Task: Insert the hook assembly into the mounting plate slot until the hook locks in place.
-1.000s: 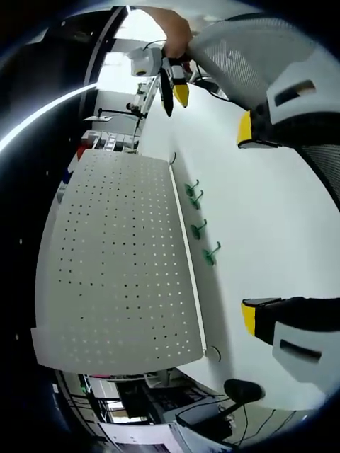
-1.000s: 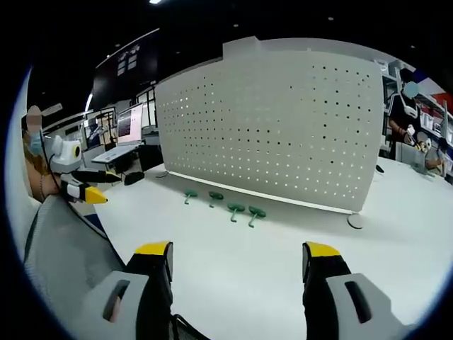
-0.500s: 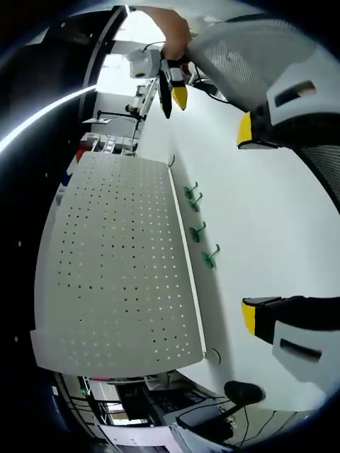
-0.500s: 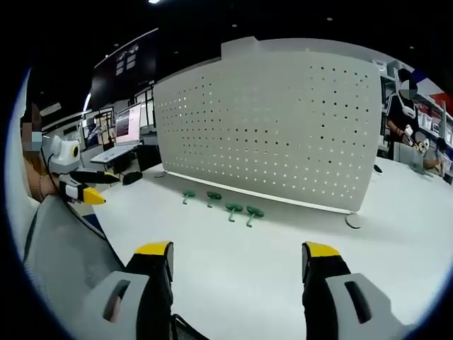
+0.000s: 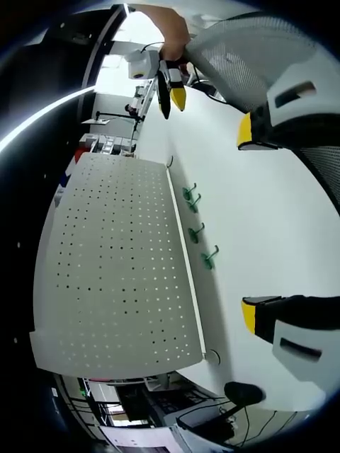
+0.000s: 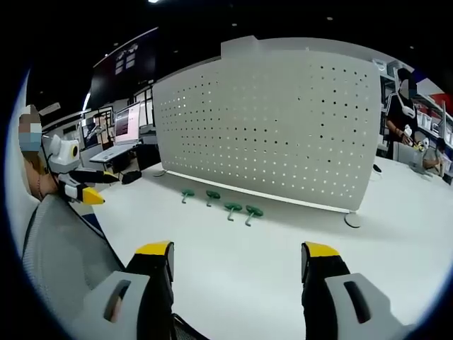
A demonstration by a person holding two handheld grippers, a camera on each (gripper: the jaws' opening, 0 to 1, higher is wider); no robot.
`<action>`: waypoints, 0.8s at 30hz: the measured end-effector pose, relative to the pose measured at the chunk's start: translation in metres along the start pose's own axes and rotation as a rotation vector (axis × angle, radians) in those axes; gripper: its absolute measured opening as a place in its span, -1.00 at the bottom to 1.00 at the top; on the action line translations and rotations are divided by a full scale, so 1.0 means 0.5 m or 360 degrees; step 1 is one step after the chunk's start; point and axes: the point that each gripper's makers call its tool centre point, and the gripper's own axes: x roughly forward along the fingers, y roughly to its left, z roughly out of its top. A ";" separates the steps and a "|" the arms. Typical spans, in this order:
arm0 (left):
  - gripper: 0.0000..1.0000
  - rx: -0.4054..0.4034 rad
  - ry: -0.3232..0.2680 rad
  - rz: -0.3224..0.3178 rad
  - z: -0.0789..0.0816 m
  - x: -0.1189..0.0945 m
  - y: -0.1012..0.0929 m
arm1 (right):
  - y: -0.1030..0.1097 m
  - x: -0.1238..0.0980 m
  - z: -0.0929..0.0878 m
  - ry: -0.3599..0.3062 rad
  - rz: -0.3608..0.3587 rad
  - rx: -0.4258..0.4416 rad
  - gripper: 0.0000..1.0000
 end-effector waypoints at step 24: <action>0.80 -0.0016 -0.0027 0.0051 0.017 -0.006 0.013 | 0.013 0.004 0.008 -0.0015 0.0063 0.0023 0.43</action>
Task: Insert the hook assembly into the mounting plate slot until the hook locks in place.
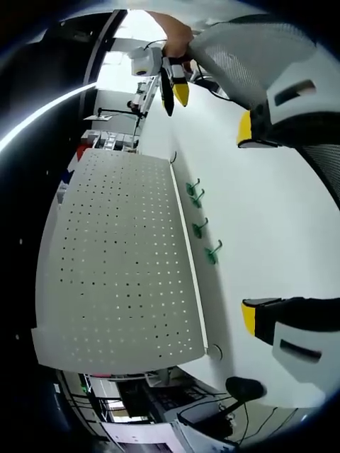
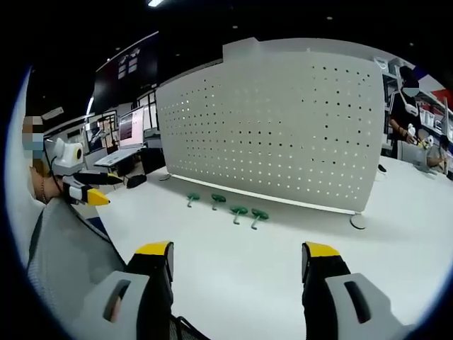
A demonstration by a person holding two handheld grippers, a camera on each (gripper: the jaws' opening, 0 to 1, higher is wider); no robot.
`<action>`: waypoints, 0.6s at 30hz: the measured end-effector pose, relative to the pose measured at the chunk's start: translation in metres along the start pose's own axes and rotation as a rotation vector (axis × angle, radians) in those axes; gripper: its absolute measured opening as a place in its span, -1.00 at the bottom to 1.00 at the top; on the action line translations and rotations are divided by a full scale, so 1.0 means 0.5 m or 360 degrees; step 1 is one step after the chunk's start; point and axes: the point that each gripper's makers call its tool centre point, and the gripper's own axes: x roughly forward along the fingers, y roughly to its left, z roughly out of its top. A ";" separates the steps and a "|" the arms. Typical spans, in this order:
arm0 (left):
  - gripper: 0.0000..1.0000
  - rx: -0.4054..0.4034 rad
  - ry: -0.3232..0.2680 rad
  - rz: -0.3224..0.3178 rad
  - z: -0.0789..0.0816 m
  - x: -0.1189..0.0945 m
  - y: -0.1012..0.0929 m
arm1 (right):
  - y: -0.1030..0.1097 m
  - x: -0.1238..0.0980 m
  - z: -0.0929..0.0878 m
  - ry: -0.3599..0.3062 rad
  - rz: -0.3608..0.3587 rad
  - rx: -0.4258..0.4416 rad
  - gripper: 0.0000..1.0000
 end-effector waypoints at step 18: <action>0.77 0.0145 0.0027 -0.0165 0.059 0.029 0.036 | 0.000 -0.005 0.015 -0.0034 -0.0001 0.0001 0.44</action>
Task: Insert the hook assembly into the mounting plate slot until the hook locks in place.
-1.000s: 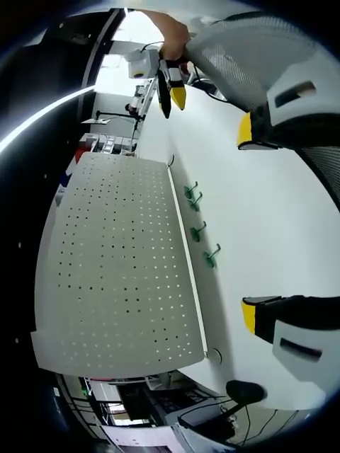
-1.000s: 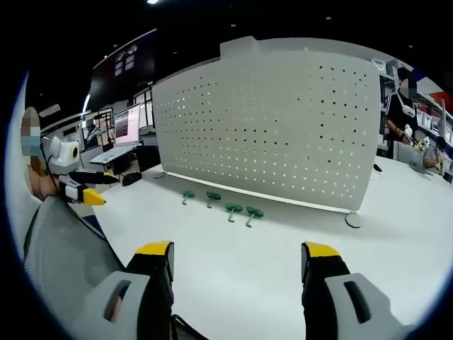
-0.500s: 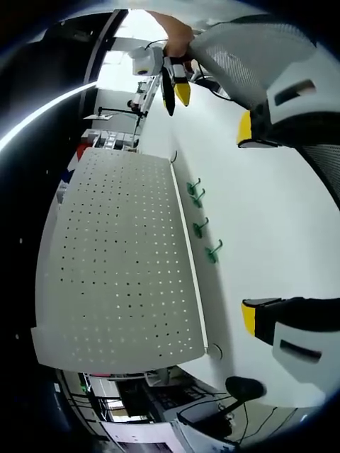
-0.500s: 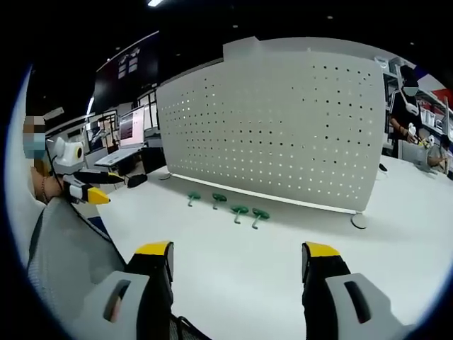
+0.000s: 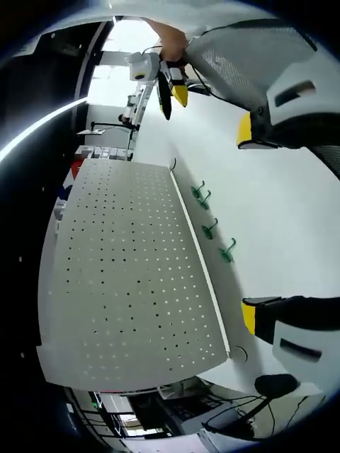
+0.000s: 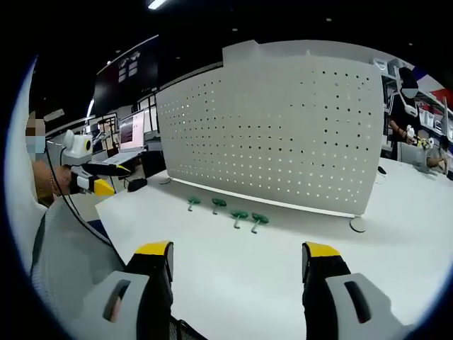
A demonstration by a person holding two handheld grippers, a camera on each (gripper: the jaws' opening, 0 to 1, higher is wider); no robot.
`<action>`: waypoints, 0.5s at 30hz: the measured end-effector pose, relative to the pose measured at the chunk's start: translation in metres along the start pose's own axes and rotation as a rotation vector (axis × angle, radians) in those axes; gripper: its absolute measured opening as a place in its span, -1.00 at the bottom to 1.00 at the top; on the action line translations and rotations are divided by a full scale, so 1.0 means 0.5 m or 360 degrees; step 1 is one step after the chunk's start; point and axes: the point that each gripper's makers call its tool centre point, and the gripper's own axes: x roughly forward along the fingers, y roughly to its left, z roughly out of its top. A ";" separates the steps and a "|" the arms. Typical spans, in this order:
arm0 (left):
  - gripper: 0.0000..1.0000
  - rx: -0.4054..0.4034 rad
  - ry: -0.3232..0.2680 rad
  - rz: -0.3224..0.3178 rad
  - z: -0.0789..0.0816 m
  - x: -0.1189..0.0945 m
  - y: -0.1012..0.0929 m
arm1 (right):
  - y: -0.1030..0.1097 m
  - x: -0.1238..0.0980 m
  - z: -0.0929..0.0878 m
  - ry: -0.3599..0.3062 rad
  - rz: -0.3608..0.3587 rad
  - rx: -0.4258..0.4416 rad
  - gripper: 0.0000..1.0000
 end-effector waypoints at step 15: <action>0.73 0.0259 0.0166 -0.0158 0.012 0.069 0.037 | 0.007 0.002 0.008 0.0004 0.0030 -0.0017 0.43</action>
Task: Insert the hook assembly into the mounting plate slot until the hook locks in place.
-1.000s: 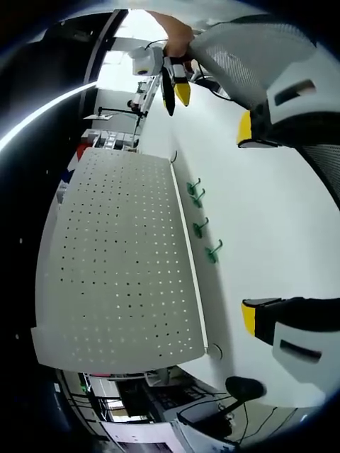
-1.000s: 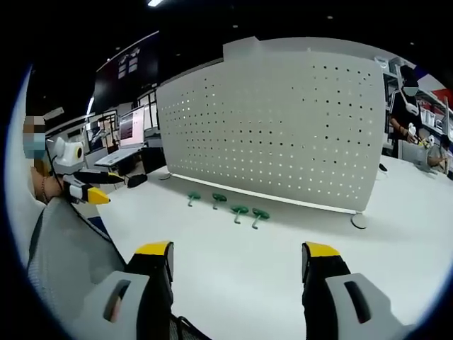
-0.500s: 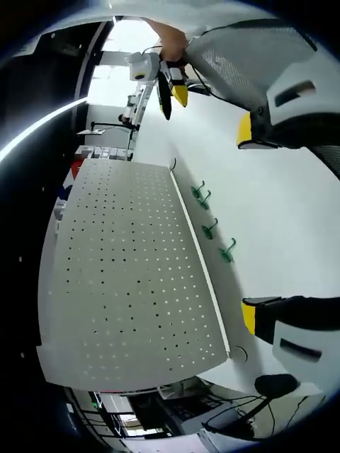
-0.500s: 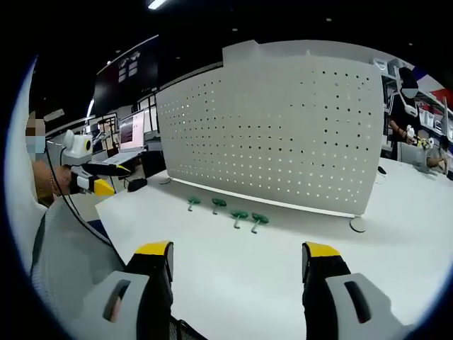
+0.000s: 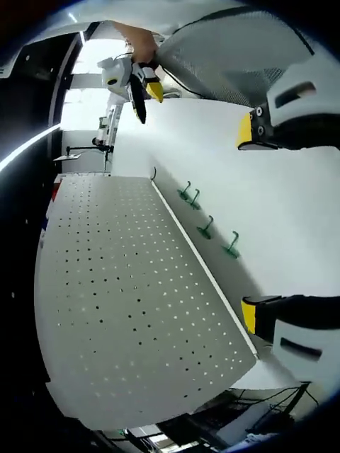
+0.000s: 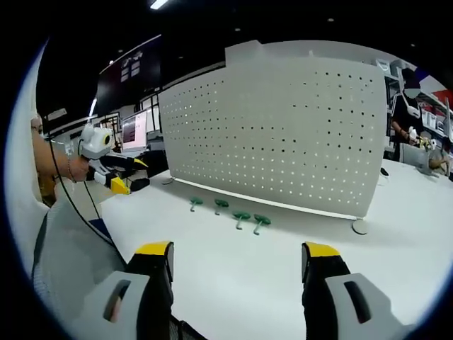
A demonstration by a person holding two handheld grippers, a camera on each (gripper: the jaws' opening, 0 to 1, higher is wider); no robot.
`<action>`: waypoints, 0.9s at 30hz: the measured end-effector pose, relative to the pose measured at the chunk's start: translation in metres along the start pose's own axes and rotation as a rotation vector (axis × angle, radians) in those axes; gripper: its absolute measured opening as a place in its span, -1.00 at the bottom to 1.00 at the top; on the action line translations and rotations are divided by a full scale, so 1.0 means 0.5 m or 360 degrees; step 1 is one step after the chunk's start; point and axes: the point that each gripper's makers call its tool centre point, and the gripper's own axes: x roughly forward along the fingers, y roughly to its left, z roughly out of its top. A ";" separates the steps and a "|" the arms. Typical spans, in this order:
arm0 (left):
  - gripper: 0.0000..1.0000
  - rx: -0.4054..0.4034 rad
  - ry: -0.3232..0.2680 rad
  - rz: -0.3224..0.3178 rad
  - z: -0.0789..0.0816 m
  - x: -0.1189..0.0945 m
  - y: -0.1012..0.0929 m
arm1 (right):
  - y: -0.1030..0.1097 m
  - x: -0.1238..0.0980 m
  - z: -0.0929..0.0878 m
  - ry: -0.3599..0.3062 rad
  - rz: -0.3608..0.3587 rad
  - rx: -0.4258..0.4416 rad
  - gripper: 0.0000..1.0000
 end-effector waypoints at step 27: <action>0.71 0.0321 0.0304 -0.0270 -0.015 0.099 0.059 | 0.000 0.001 -0.001 0.0004 0.0013 -0.0011 0.45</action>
